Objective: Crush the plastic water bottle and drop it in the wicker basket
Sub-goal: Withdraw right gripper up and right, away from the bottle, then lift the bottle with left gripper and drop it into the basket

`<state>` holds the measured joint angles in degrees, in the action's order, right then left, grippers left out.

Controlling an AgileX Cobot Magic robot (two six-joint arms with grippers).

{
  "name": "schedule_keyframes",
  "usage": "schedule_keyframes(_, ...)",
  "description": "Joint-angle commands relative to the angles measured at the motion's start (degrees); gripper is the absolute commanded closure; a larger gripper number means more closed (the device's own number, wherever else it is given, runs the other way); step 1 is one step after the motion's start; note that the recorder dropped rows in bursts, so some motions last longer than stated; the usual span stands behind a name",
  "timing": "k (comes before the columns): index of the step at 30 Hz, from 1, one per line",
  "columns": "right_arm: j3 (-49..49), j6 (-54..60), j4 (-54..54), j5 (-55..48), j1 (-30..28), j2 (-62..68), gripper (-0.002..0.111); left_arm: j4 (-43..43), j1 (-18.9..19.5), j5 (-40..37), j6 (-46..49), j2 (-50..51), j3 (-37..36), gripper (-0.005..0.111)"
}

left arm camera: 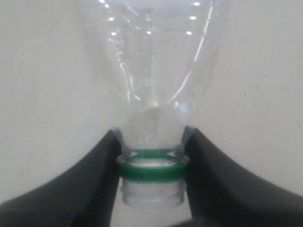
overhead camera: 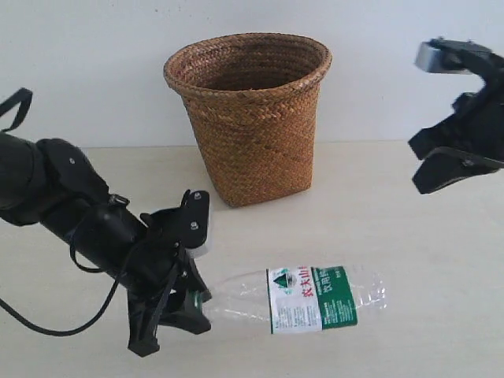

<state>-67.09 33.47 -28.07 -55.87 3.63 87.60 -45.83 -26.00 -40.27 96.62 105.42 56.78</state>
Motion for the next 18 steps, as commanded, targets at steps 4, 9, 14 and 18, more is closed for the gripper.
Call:
schedule_keyframes(4,12.46,2.65,-2.62,14.25,-2.52,-4.26,0.108,0.38,0.1,-5.69,0.45,-5.14,5.38,0.102)
schedule_keyframes(9,18.01,5.96,-4.79,22.63,-2.52,-4.26,0.108,2.57,0.1,-9.24,-2.29,-6.8,11.2,0.102)
schedule_keyframes(14,19.05,6.07,-4.79,24.91,-2.52,-4.26,0.108,13.57,1.64,-1.81,-16.71,-6.97,19.97,0.102)
schedule_keyframes(18,19.05,6.07,-4.79,25.68,-2.52,-4.26,0.108,11.4,2.89,17.76,-26.27,-6.97,24.49,0.101)
